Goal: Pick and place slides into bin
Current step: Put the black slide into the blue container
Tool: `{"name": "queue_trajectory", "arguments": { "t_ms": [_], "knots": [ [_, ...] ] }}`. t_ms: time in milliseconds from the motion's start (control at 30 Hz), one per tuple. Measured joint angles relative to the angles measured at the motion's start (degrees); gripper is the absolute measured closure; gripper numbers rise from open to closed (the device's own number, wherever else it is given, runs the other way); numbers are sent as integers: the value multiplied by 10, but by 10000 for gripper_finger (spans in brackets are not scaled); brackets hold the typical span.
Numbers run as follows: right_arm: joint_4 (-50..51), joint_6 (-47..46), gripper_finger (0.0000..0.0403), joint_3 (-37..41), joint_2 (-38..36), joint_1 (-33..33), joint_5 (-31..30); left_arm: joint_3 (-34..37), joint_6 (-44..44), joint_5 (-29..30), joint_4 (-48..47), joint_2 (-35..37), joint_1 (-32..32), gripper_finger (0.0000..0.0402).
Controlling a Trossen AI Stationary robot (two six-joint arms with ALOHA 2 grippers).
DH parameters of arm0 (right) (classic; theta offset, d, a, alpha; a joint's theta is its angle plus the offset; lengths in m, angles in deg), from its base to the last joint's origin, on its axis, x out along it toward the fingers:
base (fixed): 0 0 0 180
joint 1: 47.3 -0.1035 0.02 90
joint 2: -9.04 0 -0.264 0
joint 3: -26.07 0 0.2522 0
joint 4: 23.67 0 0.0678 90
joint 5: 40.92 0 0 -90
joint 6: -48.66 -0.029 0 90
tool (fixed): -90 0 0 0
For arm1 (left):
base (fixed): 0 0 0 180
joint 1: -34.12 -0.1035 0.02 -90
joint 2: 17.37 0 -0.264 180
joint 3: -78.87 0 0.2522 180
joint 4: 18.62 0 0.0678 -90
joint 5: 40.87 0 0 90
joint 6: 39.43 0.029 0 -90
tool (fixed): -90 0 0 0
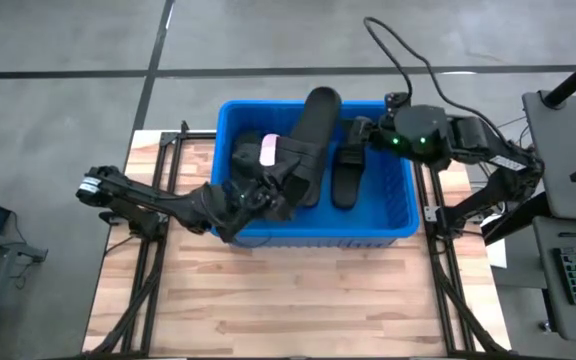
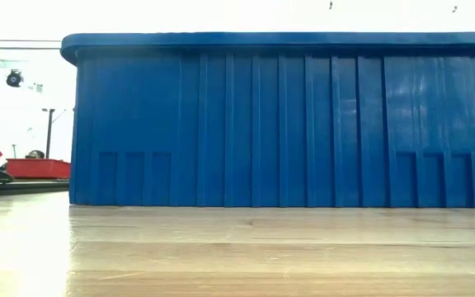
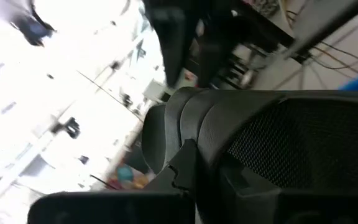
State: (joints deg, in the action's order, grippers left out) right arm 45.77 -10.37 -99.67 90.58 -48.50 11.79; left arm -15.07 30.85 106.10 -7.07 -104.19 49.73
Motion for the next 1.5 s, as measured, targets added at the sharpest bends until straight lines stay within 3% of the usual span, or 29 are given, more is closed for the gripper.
{"name": "queue_trajectory", "arguments": {
  "t_ms": [133,267,533,633,700,800,833,967,1233,1500],
  "knots": [
    [-11,8,181,0,0,22,26,0,82,-1,57,-12,2,401],
    [-57,53,181,1,4,32,70,0,84,-8,57,-16,1,401],
    [-84,62,183,29,5,38,76,-1,84,-40,57,-16,0,401],
    [-87,57,204,30,14,43,76,-1,83,-57,57,-16,0,401],
    [-87,57,243,30,19,42,72,0,81,-57,54,-16,0,398],
    [-100,72,331,29,19,43,73,0,83,-63,52,-16,0,376],
    [-103,83,343,29,19,43,72,0,83,-66,52,-16,0,365],
    [-94,96,341,29,10,56,77,0,81,-54,54,-16,3,309],
    [-54,131,342,31,-26,97,125,2,73,54,62,5,25,202],
    [-89,163,342,30,-46,100,185,10,-122,30,18,44,27,169]
  ]
}}
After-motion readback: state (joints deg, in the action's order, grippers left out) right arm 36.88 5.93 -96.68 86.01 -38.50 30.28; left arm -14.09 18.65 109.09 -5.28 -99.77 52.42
